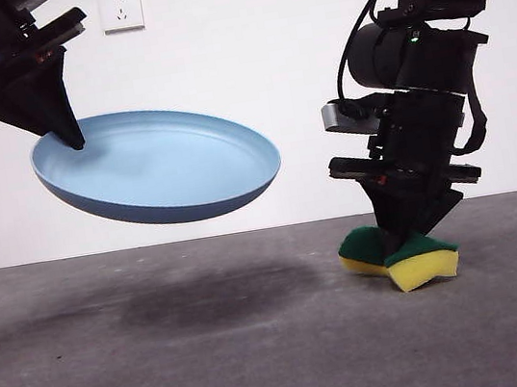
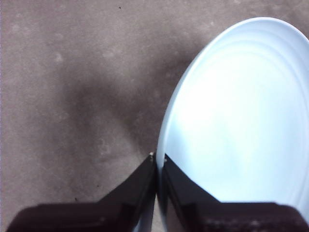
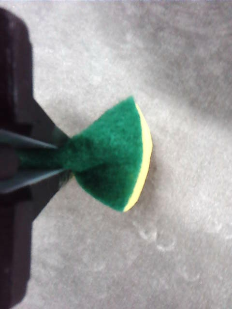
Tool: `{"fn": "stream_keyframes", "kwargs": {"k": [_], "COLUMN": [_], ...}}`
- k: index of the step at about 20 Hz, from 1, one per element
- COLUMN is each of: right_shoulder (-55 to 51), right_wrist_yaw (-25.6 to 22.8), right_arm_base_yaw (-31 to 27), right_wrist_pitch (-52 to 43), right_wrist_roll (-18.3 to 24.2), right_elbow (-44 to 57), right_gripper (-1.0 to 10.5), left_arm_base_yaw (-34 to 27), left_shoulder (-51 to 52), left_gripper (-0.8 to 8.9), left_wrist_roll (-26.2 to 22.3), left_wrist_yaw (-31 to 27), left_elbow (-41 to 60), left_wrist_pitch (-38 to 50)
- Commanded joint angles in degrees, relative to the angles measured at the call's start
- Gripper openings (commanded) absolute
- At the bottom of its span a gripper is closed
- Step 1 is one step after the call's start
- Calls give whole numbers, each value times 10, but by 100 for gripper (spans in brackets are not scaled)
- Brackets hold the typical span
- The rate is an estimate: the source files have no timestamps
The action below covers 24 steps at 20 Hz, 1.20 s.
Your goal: Pick up the plate,pick up the cloth,clean the plate with the cloth
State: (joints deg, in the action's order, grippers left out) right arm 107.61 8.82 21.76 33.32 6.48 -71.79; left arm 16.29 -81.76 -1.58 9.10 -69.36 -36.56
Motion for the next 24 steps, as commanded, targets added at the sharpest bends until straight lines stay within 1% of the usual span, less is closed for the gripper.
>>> {"fn": "stream_keyframes", "kwargs": {"k": [1,3,6,7,8,9,10,12,14,15,16,18,19,21,23,24], "right_shoulder": [6,0,-55,-83,-112,-141,-165,-212,-235,-236,-236,-219,-208,-188,-165,-153], "right_wrist_yaw": [-4,0,7,26,49,65,73,74,73,71,57,-19,-46,-53,-53,-45], "right_arm_base_yaw": [-3,-3,6,11,17,25,34,62,94,107,119,145,153,156,160,165], "right_wrist_pitch": [-3,-4,-4,-4,-5,-10,-15,-29,-55,-66,-74,-80,-80,-81,-90,-99], "right_wrist_roll": [-5,-13,-45,-49,-66,-87,-100,-110,-125,-125,-125,-123,-121,-120,-124,-129], "right_elbow": [0,-1,-1,-1,-1,-1,-1,-1,-1,-1,-1,-1,-1,-1,-1,-1], "right_gripper": [-17,-17,-17,-17,-17,-17,-17,-17,-17,-17,-17,-17,-17,-17,-17,-17], "left_arm_base_yaw": [2,2,2,2,2,4,7,16,30,37,43,54,56,56,58,59], "left_shoulder": [0,0,-3,-6,-8,-11,-12,-13,-13,-13,-13,-13,-13,-13,-13,-13], "left_gripper": [-8,-8,-8,-8,-8,-8,-8,-8,-8,-8,-8,-8,-8,-8,-8,-8], "left_wrist_roll": [-7,-6,-6,-1,5,12,21,29,34,36,42,46,46,50,56,62], "left_wrist_yaw": [0,-1,-1,-1,0,0,1,2,9,26,48,103,126,151,155,156], "left_elbow": [6,6,6,6,6,6,6,6,6,6,6,6,6,6,6,6], "left_wrist_pitch": [2,3,9,10,9,9,9,12,11,11,12,19,20,18,19,22]}}
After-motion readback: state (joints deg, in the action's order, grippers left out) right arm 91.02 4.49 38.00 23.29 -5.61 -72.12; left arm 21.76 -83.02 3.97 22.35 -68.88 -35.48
